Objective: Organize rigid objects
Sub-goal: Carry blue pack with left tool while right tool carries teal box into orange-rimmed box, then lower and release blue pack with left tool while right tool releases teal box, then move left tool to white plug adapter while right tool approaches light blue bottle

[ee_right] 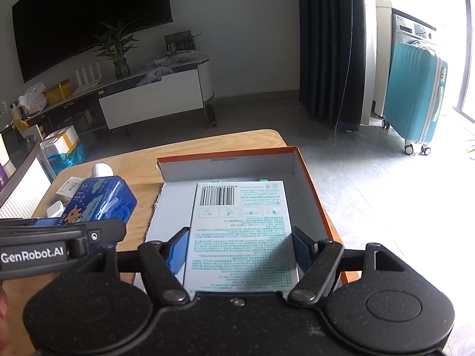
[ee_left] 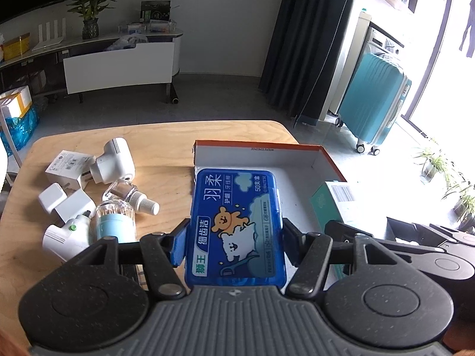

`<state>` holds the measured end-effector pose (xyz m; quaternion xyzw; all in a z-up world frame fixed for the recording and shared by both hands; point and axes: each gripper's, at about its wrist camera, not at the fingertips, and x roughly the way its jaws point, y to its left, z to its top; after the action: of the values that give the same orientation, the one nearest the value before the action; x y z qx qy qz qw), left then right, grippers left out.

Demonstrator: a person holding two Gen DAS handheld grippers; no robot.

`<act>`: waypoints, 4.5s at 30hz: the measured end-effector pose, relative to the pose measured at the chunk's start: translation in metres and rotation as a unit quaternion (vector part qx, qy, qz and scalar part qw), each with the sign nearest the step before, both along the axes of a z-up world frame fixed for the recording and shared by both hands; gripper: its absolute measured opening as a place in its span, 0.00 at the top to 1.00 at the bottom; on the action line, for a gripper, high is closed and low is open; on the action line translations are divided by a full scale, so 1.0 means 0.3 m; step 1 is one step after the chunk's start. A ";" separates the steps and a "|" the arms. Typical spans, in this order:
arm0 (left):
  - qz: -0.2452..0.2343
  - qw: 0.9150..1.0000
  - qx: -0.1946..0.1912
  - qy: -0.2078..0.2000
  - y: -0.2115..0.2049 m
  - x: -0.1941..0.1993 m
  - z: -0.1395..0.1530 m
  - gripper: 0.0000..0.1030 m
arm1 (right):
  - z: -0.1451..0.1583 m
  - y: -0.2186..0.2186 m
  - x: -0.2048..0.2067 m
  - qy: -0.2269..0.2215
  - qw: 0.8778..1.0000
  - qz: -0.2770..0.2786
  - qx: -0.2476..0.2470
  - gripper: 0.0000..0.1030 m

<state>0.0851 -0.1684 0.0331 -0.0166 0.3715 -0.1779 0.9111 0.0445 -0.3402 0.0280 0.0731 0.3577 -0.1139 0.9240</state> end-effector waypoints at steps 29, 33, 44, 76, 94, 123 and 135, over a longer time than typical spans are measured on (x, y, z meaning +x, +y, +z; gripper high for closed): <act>-0.020 1.000 0.000 0.003 -0.080 0.059 0.008 0.39 | 0.028 -0.072 0.079 0.002 1.000 -0.012 -0.014 0.18; -0.019 1.000 0.000 0.006 -0.081 0.065 0.004 0.39 | 0.022 -0.070 0.086 0.003 1.000 -0.012 -0.016 0.18; -0.019 1.000 0.004 0.008 -0.088 0.080 -0.003 0.39 | 0.011 -0.072 0.120 0.009 1.000 -0.013 -0.017 0.18; -0.014 0.999 0.005 0.031 -0.108 0.156 -0.046 0.39 | -0.062 -0.100 0.282 0.034 0.999 -0.010 -0.019 0.18; -0.031 0.999 0.009 0.035 -0.189 0.236 -0.073 0.39 | 0.010 -0.184 0.256 -0.018 0.999 -0.034 -0.030 0.13; 0.027 0.998 0.034 0.043 0.006 0.036 -0.012 0.02 | 0.031 -0.015 0.043 -0.008 0.999 -0.036 -0.007 0.11; 0.063 0.996 0.046 0.042 0.136 -0.009 -0.016 0.02 | 0.008 0.117 0.040 0.004 1.000 0.005 0.001 0.11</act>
<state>0.0824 -0.1275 0.0283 -0.0055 0.4157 -0.1015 0.9038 0.0565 -0.3052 0.0304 0.0719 0.3617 -0.1088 0.9231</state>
